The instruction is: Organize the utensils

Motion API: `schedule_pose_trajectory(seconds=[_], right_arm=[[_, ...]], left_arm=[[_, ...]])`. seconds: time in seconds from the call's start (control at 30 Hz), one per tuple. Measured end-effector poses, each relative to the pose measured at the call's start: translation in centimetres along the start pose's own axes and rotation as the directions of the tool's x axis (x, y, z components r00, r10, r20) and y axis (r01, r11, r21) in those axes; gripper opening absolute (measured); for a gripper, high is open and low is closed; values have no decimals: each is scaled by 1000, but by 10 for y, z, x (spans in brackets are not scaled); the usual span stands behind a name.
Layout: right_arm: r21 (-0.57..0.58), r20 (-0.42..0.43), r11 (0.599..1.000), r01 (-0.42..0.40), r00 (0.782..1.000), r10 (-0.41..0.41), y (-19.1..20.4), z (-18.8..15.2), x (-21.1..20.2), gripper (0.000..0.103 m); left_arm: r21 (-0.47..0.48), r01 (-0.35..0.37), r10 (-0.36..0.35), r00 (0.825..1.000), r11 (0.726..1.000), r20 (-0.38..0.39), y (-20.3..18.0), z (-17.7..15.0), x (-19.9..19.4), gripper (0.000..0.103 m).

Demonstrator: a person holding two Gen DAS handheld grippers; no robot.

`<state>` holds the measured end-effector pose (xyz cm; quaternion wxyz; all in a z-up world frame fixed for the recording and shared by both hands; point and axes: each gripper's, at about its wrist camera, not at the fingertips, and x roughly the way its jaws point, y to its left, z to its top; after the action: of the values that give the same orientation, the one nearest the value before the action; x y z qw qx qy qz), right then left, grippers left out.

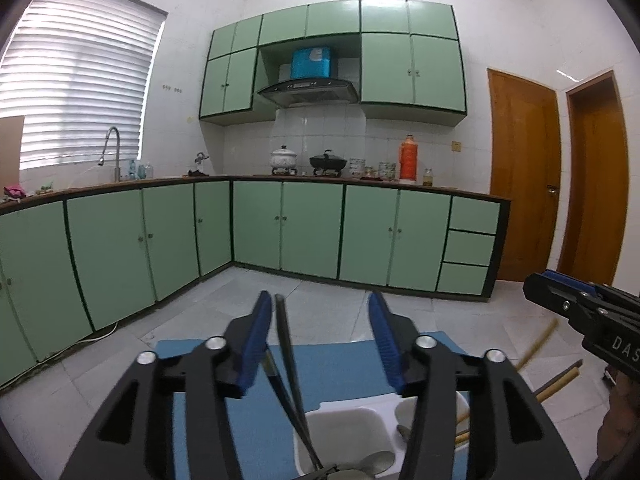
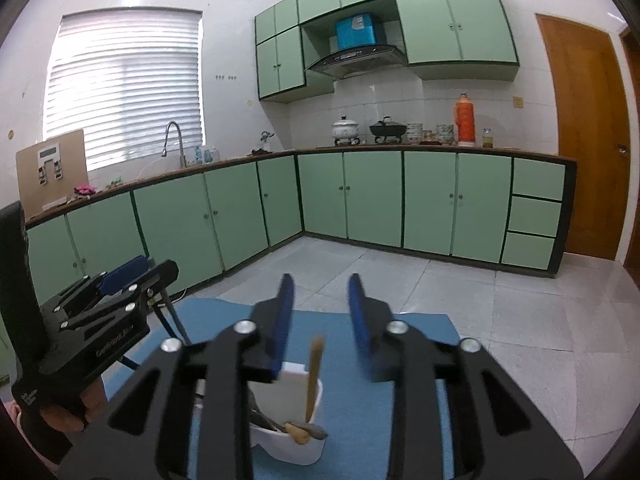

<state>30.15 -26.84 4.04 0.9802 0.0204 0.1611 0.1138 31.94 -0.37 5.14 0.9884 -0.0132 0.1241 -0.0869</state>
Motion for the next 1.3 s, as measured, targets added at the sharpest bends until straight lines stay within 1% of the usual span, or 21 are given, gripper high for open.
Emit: schedule_pose_trajectory(seconds=[0.03,0.07,0.1,0.2,0.3,0.43,0.57,0.63,0.7,0.77,0.87,0.93,1.0,1.1,1.3], right_arm=[[4,5,1000,3,1000,-3,-2,1,-1,35],[9,11,1000,7,1000,-7,-3,1,-3,40],[14,20,1000,13,1000,-13,-6,2,-5,44],[31,38,999,25,999,-26,-12,4,-9,47],[47,50,998,32,998,-34,-20,6,-13,51],[50,67,998,42,997,-45,-26,8,-23,52],[21,94,998,57,994,-59,-22,6,-41,56],[2,109,998,63,992,-63,-17,3,-53,58],[-15,120,998,66,991,-64,-12,-1,-65,61],[-25,123,998,63,991,-60,-8,-6,-74,63],[-33,121,998,52,991,-48,1,-18,-91,65],[-37,119,998,41,992,-36,6,-26,-102,68],[-46,116,998,38,993,-33,12,-37,-114,79],[-57,111,998,28,994,-22,20,-49,-129,88],[-54,63,999,1,998,2,32,-65,-151,95]], left_arm=[[-4,14,-14,1000,1000,5,0,1,-1,59],[-12,35,-35,999,999,7,1,2,-2,65],[-19,48,-48,999,999,9,1,4,-2,69],[-46,77,-76,997,996,19,2,9,-2,73],[-62,97,-95,995,993,30,4,14,-3,75],[-57,96,-92,994,994,66,2,24,-17,78],[-48,53,-49,995,997,83,-1,30,-38,79],[-42,8,-4,996,999,87,-2,30,-53,80],[-43,-15,19,996,999,90,-2,29,-67,82],[-56,-47,52,995,997,79,0,24,-82,83],[-77,-64,68,996,995,52,5,14,-101,84],[-89,-70,74,996,994,40,8,6,-113,85],[-89,-80,83,996,993,25,8,-3,-125,91],[-72,-107,109,994,992,19,8,-16,-143,97],[-42,-131,131,991,990,-6,8,-33,-174,97]])
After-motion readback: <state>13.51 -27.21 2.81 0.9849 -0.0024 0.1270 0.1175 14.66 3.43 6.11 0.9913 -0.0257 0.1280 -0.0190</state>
